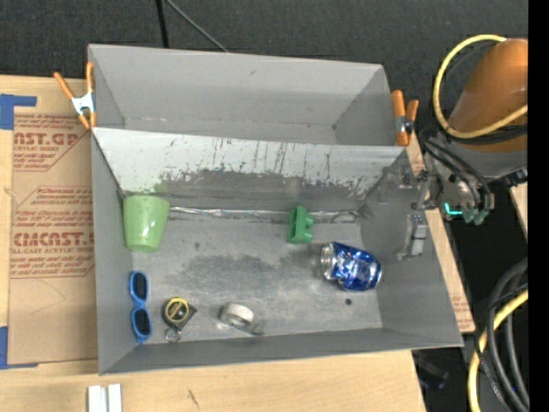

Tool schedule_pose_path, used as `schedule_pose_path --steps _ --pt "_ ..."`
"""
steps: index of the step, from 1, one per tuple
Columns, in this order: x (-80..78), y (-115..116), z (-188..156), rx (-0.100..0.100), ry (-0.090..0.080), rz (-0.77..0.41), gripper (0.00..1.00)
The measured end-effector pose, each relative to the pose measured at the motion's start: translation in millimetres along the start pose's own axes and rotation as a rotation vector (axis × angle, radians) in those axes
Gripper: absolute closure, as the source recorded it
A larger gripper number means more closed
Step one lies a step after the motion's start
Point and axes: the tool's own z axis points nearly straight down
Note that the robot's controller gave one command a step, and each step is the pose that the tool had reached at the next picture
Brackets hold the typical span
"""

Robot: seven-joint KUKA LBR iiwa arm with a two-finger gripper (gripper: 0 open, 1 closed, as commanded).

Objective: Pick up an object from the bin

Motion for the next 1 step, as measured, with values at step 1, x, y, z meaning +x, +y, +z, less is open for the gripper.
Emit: schedule_pose_path --steps 1 --pt "4.5 -17.1 152.6 -0.001 0.0 -0.202 0.0"
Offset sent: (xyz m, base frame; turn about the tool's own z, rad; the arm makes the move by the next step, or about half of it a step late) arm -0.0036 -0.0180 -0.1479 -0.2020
